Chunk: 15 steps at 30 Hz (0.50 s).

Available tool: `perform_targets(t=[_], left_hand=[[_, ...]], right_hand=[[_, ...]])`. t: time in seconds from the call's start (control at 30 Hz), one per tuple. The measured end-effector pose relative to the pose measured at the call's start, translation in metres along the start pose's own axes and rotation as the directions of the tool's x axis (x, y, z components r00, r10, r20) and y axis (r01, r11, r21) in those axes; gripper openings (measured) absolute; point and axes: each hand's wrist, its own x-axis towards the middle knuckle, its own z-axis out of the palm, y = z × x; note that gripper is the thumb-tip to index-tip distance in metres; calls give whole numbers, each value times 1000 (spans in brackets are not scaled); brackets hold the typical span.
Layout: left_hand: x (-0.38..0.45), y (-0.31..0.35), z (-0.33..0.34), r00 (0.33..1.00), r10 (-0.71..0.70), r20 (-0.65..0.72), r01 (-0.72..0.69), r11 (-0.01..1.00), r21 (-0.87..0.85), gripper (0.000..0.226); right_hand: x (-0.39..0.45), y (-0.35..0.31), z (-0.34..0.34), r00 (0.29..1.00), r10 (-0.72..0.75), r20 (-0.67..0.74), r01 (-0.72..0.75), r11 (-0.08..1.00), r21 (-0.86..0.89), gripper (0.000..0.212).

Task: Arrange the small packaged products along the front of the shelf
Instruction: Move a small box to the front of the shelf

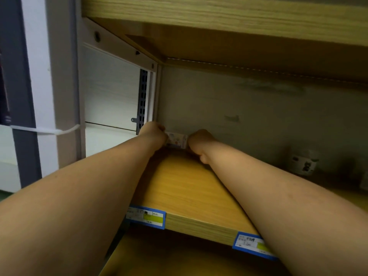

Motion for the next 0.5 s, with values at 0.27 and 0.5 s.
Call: perform_targets(t=[0.27, 0.5], left_hand=[[-13, 21, 2, 996, 83, -44, -79, 992, 99, 44], [-32, 60, 21, 977, 210, -39, -214, 967, -136, 60]], right_hand=[[-16, -7, -15, 1000, -1, -23, 2, 1000, 18, 13], [-40, 3, -60, 986, -73, -153, 60, 995, -85, 15]])
